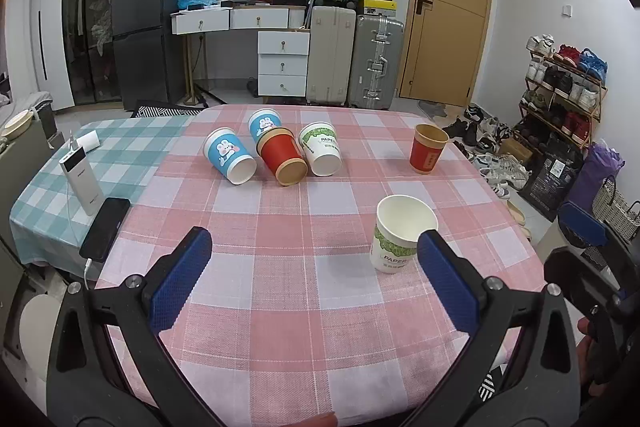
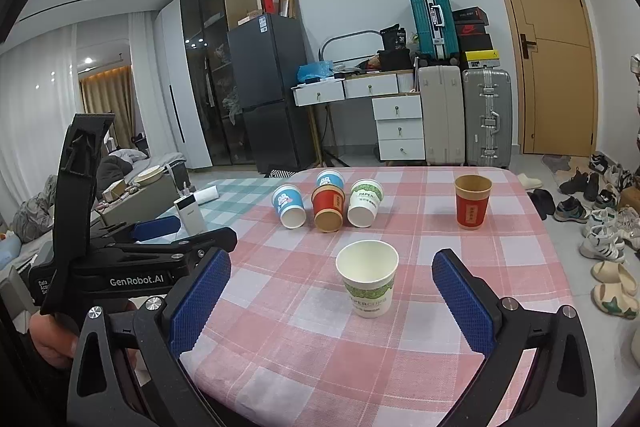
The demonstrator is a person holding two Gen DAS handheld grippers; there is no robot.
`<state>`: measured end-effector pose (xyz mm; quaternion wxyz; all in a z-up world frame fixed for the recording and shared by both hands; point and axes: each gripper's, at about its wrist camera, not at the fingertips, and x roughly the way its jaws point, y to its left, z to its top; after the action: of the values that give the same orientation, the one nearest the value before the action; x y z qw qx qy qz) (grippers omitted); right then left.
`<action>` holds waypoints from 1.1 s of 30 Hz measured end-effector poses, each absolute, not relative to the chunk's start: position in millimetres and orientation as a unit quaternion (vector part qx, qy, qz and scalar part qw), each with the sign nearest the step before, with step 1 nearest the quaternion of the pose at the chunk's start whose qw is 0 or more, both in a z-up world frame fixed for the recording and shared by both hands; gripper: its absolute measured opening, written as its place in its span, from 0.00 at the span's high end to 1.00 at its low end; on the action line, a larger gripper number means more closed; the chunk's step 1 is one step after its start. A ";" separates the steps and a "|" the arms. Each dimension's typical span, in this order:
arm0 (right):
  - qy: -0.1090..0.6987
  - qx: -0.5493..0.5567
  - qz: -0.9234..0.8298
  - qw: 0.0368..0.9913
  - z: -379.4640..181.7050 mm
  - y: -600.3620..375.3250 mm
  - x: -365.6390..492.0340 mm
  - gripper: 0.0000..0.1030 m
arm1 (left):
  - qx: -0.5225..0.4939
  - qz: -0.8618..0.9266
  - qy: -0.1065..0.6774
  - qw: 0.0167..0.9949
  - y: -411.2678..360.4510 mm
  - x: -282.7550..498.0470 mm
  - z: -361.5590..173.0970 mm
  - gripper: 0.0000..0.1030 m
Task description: Flip cup upright
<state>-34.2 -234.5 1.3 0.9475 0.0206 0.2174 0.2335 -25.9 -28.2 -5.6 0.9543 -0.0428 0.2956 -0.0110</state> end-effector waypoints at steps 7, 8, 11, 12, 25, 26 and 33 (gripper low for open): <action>0.217 0.021 0.232 0.948 1.4 -233.3 -34.9 0.00 | -0.043 -0.010 0.296 0.954 -28.0 -26.0 -5.6 0.00; 0.217 0.021 0.232 0.948 1.4 -233.0 -35.2 0.00 | -0.043 -0.009 0.296 0.954 -27.6 -26.7 -5.7 0.00; 0.217 0.020 0.232 0.948 1.4 -233.5 -34.8 0.00 | -0.043 -0.009 0.295 0.954 -27.4 -26.7 -5.6 0.00; 0.216 0.021 0.233 0.948 1.3 -232.7 -35.4 0.00 | -0.043 -0.009 0.295 0.955 -26.9 -27.4 -5.7 0.00; 0.215 0.022 0.232 0.948 0.3 -233.6 -34.8 0.00 | -0.044 -0.008 0.296 0.954 -24.7 -29.1 -5.5 0.00; 0.215 0.022 0.233 0.948 0.3 -233.7 -34.8 0.00 | -0.044 -0.007 0.296 0.954 -24.9 -29.1 -5.4 0.00; 0.213 0.024 0.232 0.949 0.4 -234.2 -34.9 0.00 | -0.041 -0.003 0.294 0.955 -22.1 -31.7 -4.8 0.00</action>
<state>-34.9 -234.2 0.4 0.9487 0.0240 0.2131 0.2324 -31.7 -22.1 -4.8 0.9549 -0.0410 0.2942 -0.0027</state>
